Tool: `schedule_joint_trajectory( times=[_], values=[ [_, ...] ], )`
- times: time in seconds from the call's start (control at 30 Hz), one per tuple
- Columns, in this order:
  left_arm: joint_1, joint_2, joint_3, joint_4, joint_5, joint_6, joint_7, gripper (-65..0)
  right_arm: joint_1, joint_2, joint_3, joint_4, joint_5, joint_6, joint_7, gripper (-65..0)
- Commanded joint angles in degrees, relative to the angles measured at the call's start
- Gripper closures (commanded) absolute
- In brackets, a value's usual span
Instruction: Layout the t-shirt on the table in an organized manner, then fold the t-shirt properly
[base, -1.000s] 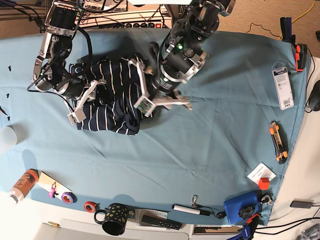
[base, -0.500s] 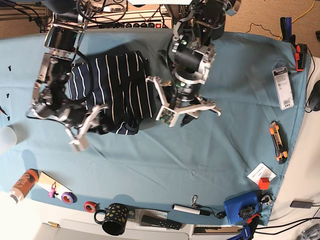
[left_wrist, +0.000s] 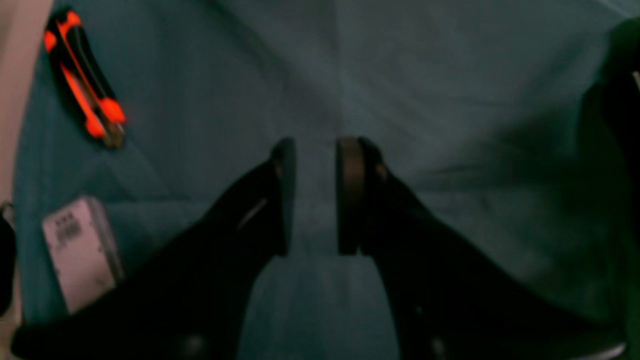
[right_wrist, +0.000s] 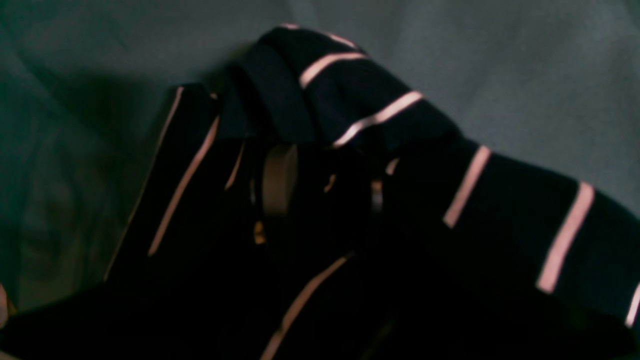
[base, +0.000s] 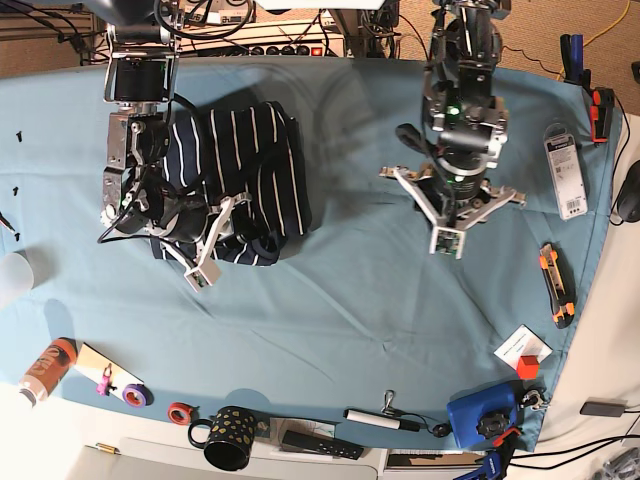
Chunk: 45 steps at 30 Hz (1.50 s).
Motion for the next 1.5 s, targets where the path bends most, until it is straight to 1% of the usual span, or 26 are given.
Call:
schedule_joint_trajectory(
  times=[0.0, 0.07, 0.13, 0.2, 0.27, 0.33, 0.37, 0.47, 0.6, 0.7, 0.83, 0.9, 0.97, 1.17, 1.23, 1.33, 1.4, 1.47],
  values=[
    [-0.4, 0.2, -0.7, 1.5, -0.5, -0.2, -0.7, -11.9, 1.6, 0.8, 0.5, 1.2, 2.0, 0.0, -0.5, -18.0],
    [-0.2, 0.1, -2.2, 2.5, -1.1, -1.3, -0.4, -9.9, 1.5, 0.8, 1.7, 3.4, 5.4, 0.0, -2.7, -18.0],
    [0.7, -0.1, -3.5, 4.2, -2.2, -1.2, -0.4, -6.4, 1.5, 0.7, 3.8, 6.8, 7.8, 0.0, -4.6, -18.0],
    [2.0, -1.7, -4.4, 6.2, -4.8, -1.2, -0.4, -2.8, 1.5, 0.4, 6.4, 11.1, 8.7, -0.1, -6.5, -17.7],
    [3.7, -3.9, -5.1, 8.2, -6.4, -1.2, -0.5, 0.0, 1.5, 0.5, 8.8, 15.2, 9.3, -0.3, -8.6, -10.6],
    [5.3, -5.9, -5.4, 9.3, -6.5, -1.2, -0.6, 0.0, 1.1, 0.7, 11.1, 17.5, 9.2, -0.3, -9.5, -2.5],
    [6.1, -6.9, -5.4, 9.6, -6.5, -1.1, -0.7, 0.0, 0.7, 0.8, 12.3, 17.8, 9.2, -0.3, -9.7, 0.0],
    [8.3, -9.6, -5.4, 9.8, -6.6, -0.8, -0.6, 0.0, -1.1, 0.8, 15.9, 17.9, 9.5, -0.4, -10.1, 0.0],
    [10.6, -12.0, -5.4, 10.0, -6.5, -0.8, 0.3, 0.0, -4.9, 0.8, 20.6, 21.3, 12.2, -1.2, -12.2, 0.0],
    [11.6, -12.1, -5.4, 10.4, -6.5, -0.8, 2.4, 0.0, -9.7, 0.8, 23.5, 25.9, 12.3, -1.2, -12.7, 0.0],
    [14.5, -12.1, -6.5, 10.5, -6.5, -0.9, 3.4, 0.0, -18.1, 0.8, 25.8, 32.7, 12.2, -1.2, -12.7, 0.0],
    [16.1, -12.1, -8.2, 10.5, -6.6, -1.5, 4.7, 0.0, -22.3, 0.8, 26.7, 36.0, 12.2, -1.1, -12.7, 0.0],
    [17.5, -12.1, -10.6, 10.5, -6.6, -2.8, 6.3, 0.0, -25.9, 0.8, 27.7, 39.1, 12.2, -1.2, -12.7, 0.0],
    [20.8, -12.1, -19.3, 10.5, -6.8, -2.8, 8.5, 0.0, -34.1, 0.6, 31.7, 46.7, 12.3, -1.2, -12.8, 0.0],
    [22.2, -12.1, -22.5, 10.5, -9.5, -3.4, 9.6, 0.0, -36.8, 0.6, 32.5, 48.2, 12.4, -1.2, -12.9, 0.0],
    [24.8, -12.1, -26.8, 10.5, -16.2, -8.2, 11.5, 0.0, -40.9, 0.6, 32.5, 48.6, 14.0, -1.2, -13.2, 0.0],
    [26.8, -12.0, -29.3, 10.5, -19.6, -9.4, 12.3, 0.0, -43.9, 0.6, 32.5, 48.6, 14.9, -1.2, -13.2, 0.0],
    [29.2, -12.0, -31.6, 10.5, -22.7, -9.9, 12.5, 0.0, -46.9, 0.7, 32.5, 48.6, 15.0, -1.2, -13.2, 0.0]
  ],
)
